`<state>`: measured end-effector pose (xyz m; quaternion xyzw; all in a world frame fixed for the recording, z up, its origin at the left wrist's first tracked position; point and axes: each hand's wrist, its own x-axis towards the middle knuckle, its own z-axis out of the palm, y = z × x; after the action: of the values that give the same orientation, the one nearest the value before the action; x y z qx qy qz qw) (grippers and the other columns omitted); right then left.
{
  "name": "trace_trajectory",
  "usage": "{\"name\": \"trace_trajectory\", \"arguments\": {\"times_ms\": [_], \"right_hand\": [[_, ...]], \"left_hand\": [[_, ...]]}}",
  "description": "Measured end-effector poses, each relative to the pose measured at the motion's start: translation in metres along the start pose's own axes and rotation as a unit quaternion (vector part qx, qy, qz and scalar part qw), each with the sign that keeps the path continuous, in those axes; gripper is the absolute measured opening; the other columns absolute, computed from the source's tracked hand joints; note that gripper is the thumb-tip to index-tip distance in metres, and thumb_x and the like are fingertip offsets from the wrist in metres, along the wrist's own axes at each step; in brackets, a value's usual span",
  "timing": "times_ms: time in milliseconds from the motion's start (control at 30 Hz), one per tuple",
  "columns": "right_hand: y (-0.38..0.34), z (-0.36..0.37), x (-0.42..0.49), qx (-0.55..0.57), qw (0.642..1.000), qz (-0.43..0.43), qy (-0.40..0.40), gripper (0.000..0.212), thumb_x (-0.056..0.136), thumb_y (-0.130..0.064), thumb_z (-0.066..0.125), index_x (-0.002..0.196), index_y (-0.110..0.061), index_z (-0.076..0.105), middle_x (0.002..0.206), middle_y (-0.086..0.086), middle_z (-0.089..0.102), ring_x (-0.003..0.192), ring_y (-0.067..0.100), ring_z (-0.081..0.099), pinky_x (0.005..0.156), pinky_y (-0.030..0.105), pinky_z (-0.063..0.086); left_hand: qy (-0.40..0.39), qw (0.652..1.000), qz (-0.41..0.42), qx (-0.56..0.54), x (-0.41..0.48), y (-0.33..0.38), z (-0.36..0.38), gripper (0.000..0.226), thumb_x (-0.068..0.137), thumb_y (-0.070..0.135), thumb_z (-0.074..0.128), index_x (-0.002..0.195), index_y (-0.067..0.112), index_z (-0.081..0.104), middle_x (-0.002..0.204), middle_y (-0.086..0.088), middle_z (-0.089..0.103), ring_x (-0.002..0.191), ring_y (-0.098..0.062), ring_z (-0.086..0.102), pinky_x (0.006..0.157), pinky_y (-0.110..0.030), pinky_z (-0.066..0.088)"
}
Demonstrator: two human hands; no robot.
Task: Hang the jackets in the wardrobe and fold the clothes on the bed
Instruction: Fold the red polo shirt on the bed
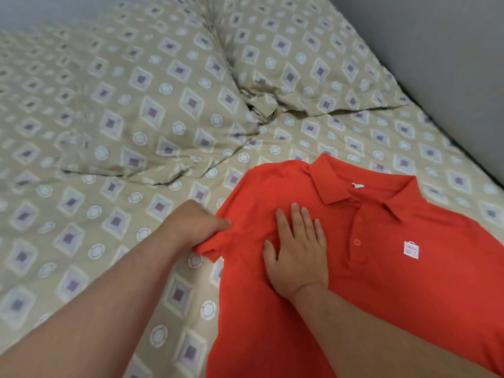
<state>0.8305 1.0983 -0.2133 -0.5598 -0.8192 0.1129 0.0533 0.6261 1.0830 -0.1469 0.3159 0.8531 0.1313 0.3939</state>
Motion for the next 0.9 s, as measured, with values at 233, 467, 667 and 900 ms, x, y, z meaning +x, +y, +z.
{"name": "trace_trajectory", "arguments": {"times_ms": [233, 467, 667, 900], "right_hand": [[-0.002, 0.002, 0.001, -0.013, 1.000, 0.008, -0.001, 0.071, 0.083, -0.049, 0.038, 0.146, -0.019, 0.048, 0.157, 0.013, 0.037, 0.147, 0.030, 0.032, 0.120, 0.047, 0.015], [-0.001, 0.003, 0.002, -0.024, 1.000, 0.011, 0.005, 0.067, 0.084, -0.047, 0.041, 0.145, -0.019, 0.050, 0.155, 0.012, 0.040, 0.146, 0.030, 0.035, 0.118, 0.047, 0.017], [0.000, 0.004, 0.002, -0.028, 1.000, 0.009, 0.010, 0.068, 0.083, -0.047, 0.043, 0.144, -0.019, 0.051, 0.155, 0.012, 0.042, 0.145, 0.029, 0.036, 0.117, 0.047, 0.017], [0.001, 0.003, 0.004, -0.021, 1.000, 0.011, -0.009, 0.069, 0.083, -0.048, 0.044, 0.145, -0.019, 0.050, 0.156, 0.011, 0.040, 0.146, 0.028, 0.034, 0.118, 0.047, 0.016]], "left_hand": [[-0.048, 0.991, 0.032, -0.121, 0.016, -0.001, -0.012, 0.002, 0.081, 0.005, 0.064, 0.082, 0.005, 0.065, 0.072, -0.016, 0.065, 0.060, -0.023, 0.057, 0.059, -0.030, 0.043], [0.212, 0.964, 0.161, -0.009, 0.056, 0.023, -0.038, 0.022, 0.081, 0.031, 0.074, 0.084, 0.023, 0.054, 0.075, 0.006, 0.060, 0.075, -0.023, 0.060, 0.063, -0.034, 0.042], [0.357, 0.924, 0.135, 0.014, 0.029, 0.004, 0.010, 0.048, 0.074, 0.009, 0.072, 0.119, 0.002, 0.055, 0.117, -0.026, 0.054, 0.107, -0.047, 0.051, 0.091, -0.051, 0.040], [0.216, 0.944, 0.182, 0.174, 0.014, -0.045, 0.039, 0.091, 0.086, 0.066, 0.041, 0.154, 0.008, 0.026, 0.159, -0.020, 0.028, 0.149, -0.033, 0.022, 0.121, -0.046, 0.022]]}}
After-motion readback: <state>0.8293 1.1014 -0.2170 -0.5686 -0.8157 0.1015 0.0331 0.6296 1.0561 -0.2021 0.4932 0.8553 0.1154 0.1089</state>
